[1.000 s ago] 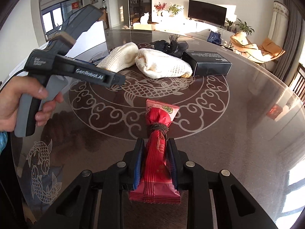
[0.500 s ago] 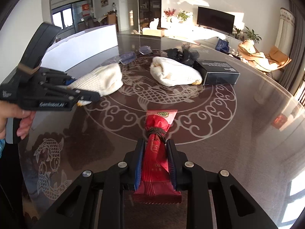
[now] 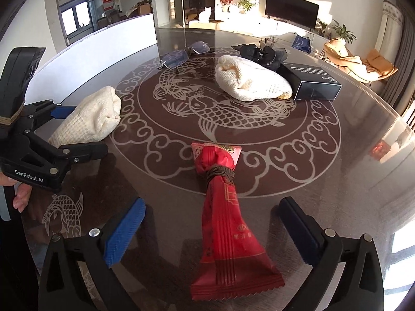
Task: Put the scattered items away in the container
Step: 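Grasp a cream knit glove with the left tool while the right tool holds the packet, then carry the glove and packet into the container and open both tools, then withdraw both open tools from the container back over the table, then grasp the second cream knit glove with the right tool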
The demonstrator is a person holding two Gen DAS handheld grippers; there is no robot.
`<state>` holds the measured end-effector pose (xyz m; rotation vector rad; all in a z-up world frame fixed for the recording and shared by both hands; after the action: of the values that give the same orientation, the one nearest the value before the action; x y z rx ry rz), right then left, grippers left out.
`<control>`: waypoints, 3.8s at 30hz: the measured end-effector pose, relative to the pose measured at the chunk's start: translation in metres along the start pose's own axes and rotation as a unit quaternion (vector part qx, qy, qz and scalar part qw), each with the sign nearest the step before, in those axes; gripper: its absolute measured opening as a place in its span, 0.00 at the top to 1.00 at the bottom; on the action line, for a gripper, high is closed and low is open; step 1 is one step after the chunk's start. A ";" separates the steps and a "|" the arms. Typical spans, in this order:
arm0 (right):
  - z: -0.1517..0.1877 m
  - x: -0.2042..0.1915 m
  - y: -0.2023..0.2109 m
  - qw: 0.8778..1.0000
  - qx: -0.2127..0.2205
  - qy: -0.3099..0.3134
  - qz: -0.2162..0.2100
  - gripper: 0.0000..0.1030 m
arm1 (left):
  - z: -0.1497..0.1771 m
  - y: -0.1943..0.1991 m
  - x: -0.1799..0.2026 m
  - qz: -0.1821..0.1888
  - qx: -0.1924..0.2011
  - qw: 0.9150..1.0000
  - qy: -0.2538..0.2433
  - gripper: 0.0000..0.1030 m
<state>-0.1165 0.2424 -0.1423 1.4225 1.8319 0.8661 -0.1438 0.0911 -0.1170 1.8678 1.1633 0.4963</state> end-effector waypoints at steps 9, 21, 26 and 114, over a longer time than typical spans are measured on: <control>-0.010 -0.009 0.010 1.000 0.014 0.023 -0.008 0.77 | -0.001 0.010 0.001 0.013 0.026 1.000 -0.010 0.65; -0.005 -0.099 0.042 0.994 0.017 0.014 -0.108 0.77 | 0.018 0.108 -0.031 0.070 0.090 0.989 0.090 0.68; -0.076 -0.194 0.063 0.980 0.053 0.043 -0.188 0.77 | 0.033 0.164 -0.134 0.003 0.119 0.983 0.138 0.68; 0.020 -0.054 0.006 0.990 0.032 -0.113 0.074 0.00 | 0.035 0.016 -0.022 -0.057 -0.004 0.995 0.082 0.00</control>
<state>-0.0865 0.1930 -0.1432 1.6431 1.6129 0.6904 -0.1220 0.0524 -0.1211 1.7683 1.3658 0.5977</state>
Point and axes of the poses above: each gripper's, at about its wrist camera, not at the fingertips, and y roughly against the way its jaws point, x to its right, z to its underside, the point moved 7 cm from there along -y, roughly the way its jaws point, and after that the axes turned 10 degrees about -y, right-handed, at the moved point
